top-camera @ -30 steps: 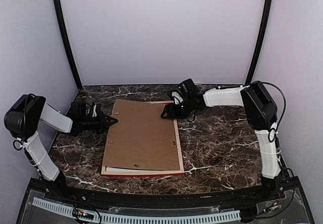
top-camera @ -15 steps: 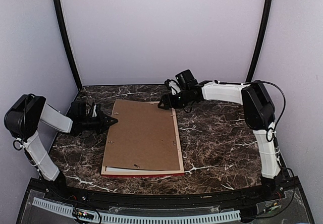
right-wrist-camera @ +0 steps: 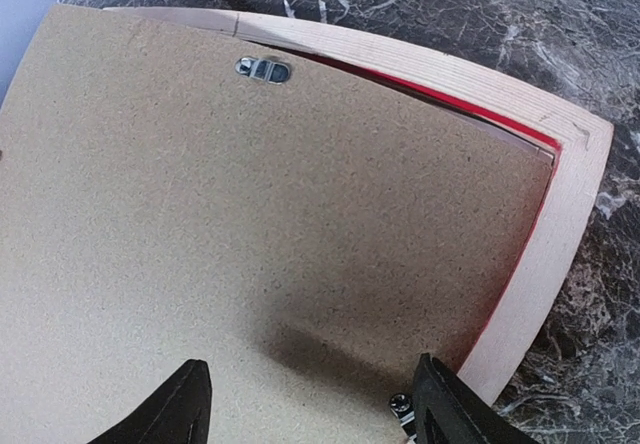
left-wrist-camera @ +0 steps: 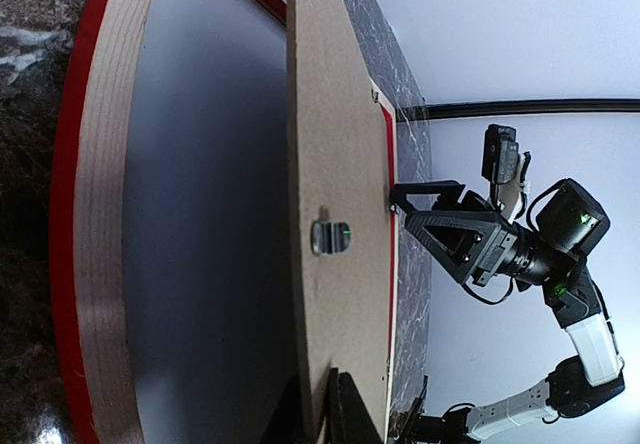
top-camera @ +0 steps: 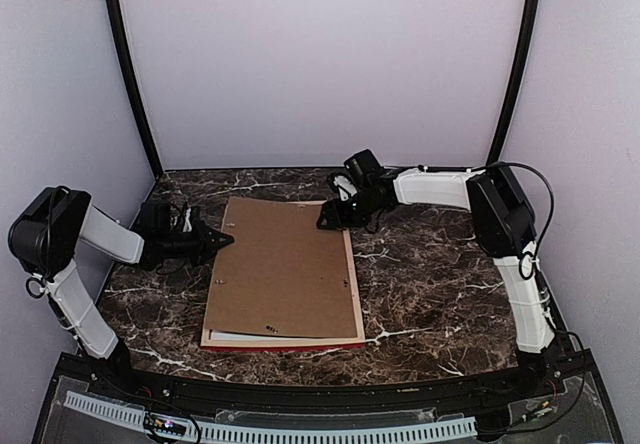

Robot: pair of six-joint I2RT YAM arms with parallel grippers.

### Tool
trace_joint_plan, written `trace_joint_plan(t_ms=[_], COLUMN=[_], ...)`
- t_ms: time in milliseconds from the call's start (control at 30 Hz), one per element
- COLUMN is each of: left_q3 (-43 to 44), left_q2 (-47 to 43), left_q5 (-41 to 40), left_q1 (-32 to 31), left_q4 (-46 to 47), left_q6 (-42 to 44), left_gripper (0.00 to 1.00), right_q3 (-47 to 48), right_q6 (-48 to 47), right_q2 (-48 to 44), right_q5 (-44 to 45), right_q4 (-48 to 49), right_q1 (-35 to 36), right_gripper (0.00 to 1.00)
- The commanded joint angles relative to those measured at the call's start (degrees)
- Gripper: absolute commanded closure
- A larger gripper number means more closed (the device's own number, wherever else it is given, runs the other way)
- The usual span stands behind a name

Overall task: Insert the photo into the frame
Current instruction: Adjust the backboard.

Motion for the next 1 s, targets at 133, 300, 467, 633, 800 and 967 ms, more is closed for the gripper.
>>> trace_joint_plan(t_ms=[133, 300, 467, 633, 800, 967], left_q3=[-1.41, -1.81, -2.25, -2.67, -3.32, -3.71], left_q2=[-1.27, -1.73, -2.31, -2.85, -3.79, -3.88], left_q5=[-4.96, -5.96, -6.85, -7.64, -9.17, -10.51], left_q1=[-0.78, -0.93, -0.98, -1.04, -1.33, -1.91], left_q4=[-3.31, -3.45, -3.45, -3.83, -4.24, -4.06], left_q6=[2.87, 2.75, 2.71, 2.98, 3.30, 3.23], left_gripper=[0.96, 0.96, 0.96, 0.97, 0.98, 0.99], right_q3=[0.38, 0.74, -0.58, -2.28, -4.27, -7.04], right_q6=[2.51, 5.59, 9.46, 12.65, 15.84, 18.33], right_q2=[-0.65, -0.83, -1.66, -2.98, -3.66, -4.35], right_q5=[2.97, 3.80, 3.17, 3.19, 1.20, -0.37], right_q4=[-5.43, -8.44, -8.88, -7.98, -5.80, -3.01], right_q1=[0.02, 0.40, 0.42, 0.47, 0.35, 0.31], right_gripper=[0.31, 0.32, 0.32, 0.32, 0.32, 0.32])
